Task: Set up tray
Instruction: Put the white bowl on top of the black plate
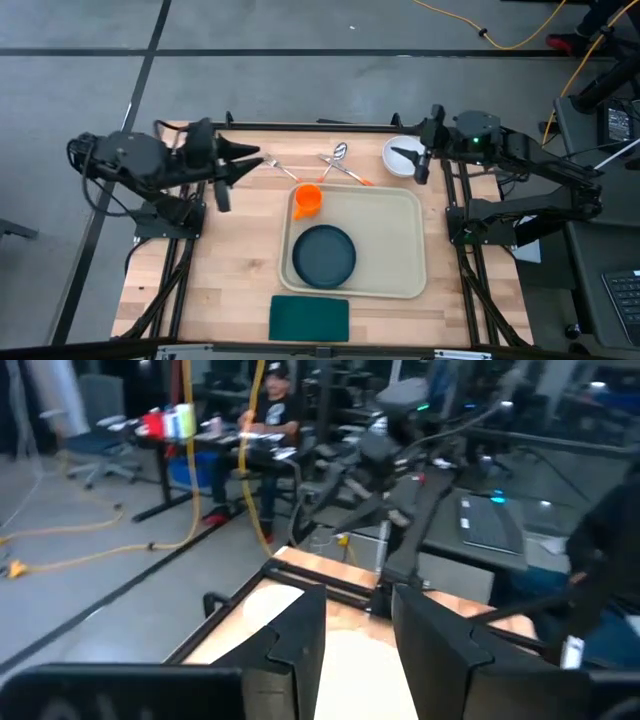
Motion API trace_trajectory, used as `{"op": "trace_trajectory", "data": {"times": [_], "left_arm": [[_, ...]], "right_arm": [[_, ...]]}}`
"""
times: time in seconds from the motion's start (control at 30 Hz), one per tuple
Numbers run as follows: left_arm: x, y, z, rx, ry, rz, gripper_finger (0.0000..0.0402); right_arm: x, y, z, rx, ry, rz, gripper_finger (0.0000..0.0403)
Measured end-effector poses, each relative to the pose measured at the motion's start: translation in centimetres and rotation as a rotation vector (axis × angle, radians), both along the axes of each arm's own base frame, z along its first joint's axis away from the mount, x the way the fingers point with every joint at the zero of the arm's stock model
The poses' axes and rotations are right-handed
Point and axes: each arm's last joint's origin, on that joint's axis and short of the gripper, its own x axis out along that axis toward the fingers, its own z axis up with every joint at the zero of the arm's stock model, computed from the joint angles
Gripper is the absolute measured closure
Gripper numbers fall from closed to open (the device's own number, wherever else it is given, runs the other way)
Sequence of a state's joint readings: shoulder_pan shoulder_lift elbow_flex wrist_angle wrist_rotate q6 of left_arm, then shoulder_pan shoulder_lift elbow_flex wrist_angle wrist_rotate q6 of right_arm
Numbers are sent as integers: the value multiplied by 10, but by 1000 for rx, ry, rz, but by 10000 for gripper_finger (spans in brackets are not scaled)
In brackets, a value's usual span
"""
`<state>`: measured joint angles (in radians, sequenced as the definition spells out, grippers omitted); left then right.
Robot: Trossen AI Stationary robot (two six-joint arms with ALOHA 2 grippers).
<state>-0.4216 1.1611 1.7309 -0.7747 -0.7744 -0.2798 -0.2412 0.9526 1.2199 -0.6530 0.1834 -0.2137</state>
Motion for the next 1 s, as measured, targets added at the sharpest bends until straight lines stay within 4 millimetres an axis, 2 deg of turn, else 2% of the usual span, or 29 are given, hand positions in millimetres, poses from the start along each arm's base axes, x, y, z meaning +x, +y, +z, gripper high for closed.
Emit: {"op": "trace_trajectory", "data": {"times": [0.23,0.43,0.6,0.87,1.0], "left_arm": [[-27,3,9,23,-35,-141,290],[-48,9,16,51,-69,-192,290],[-59,16,19,49,-94,-164,294],[-61,19,19,59,-96,-86,294],[-61,19,19,55,-97,-56,294]], "right_arm": [[9,-22,-15,217,182,-222,93],[26,-52,-36,391,479,-390,35],[42,-70,-59,472,674,-379,27],[78,-99,-101,476,807,-348,40],[89,-118,-128,520,881,-379,47]]}}
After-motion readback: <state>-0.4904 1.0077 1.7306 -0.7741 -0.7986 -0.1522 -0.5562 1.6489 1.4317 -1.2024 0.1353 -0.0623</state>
